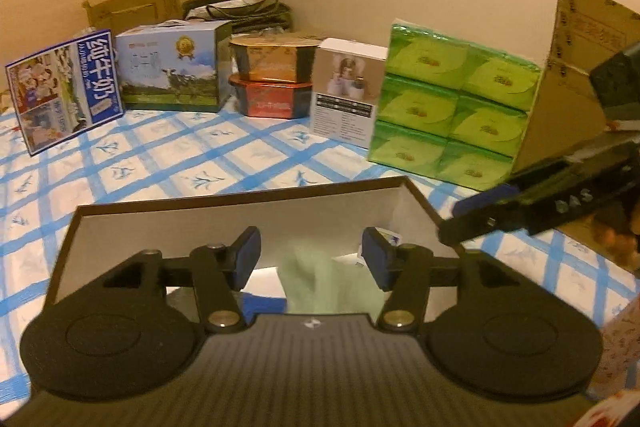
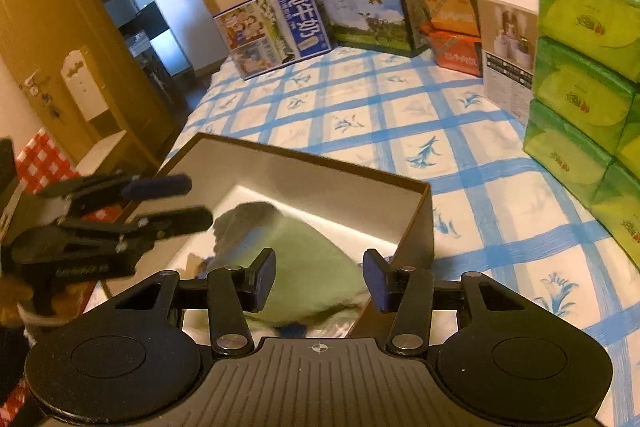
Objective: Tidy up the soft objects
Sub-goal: 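Open left tool to drop the towel in the box while right tool releases the card, then move both tools back over the striped sock and red disc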
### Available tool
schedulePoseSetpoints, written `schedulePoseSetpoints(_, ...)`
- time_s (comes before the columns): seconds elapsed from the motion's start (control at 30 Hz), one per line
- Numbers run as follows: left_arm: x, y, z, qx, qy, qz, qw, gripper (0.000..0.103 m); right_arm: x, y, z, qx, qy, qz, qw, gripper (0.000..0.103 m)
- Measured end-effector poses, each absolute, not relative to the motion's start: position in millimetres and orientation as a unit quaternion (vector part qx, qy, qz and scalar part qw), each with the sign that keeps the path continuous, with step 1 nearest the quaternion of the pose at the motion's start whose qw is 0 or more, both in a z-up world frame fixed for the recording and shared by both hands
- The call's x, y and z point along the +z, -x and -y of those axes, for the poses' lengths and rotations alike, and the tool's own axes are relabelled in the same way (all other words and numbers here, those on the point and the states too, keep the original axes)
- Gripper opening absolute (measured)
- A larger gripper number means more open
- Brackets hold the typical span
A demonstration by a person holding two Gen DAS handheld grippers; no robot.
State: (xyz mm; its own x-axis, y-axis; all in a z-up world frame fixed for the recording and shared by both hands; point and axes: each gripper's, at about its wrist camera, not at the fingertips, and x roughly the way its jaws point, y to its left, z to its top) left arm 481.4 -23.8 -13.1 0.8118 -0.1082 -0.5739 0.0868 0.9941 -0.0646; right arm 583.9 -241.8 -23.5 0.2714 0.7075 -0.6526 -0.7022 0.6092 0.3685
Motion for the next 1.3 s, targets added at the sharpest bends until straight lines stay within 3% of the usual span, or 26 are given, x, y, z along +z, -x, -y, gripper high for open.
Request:
schedulePoseSetpoints(0.33, -5.9, -456.2, 3.8, -0.034, 0.027, -0.326, 0.944, 0.053, -8.2, -557.3, 253.5, 0.435, 0.0, -0.407, 0.803, 0.049)
schedulePoseSetpoints(0.6, 24.0, -405.4, -14.8, -0.034, 0.047, -0.324, 0.944, 0.052, 42.2, -522.4, 298.7, 0.405, -0.06, -0.377, 0.831, 0.049)
schedulePoseSetpoints(1.0, 84.1, -301.0, -27.5, -0.039, 0.047, -0.304, 0.951, 0.052, 112.7, -396.5, 372.6, 0.353, -0.158, -0.297, 0.873, 0.049)
schedulePoseSetpoints(1.3, 110.7, -217.0, -32.8, -0.05, 0.056, -0.285, 0.956, 0.052, 133.6, -294.5, 394.7, 0.321, -0.223, -0.25, 0.886, 0.049)
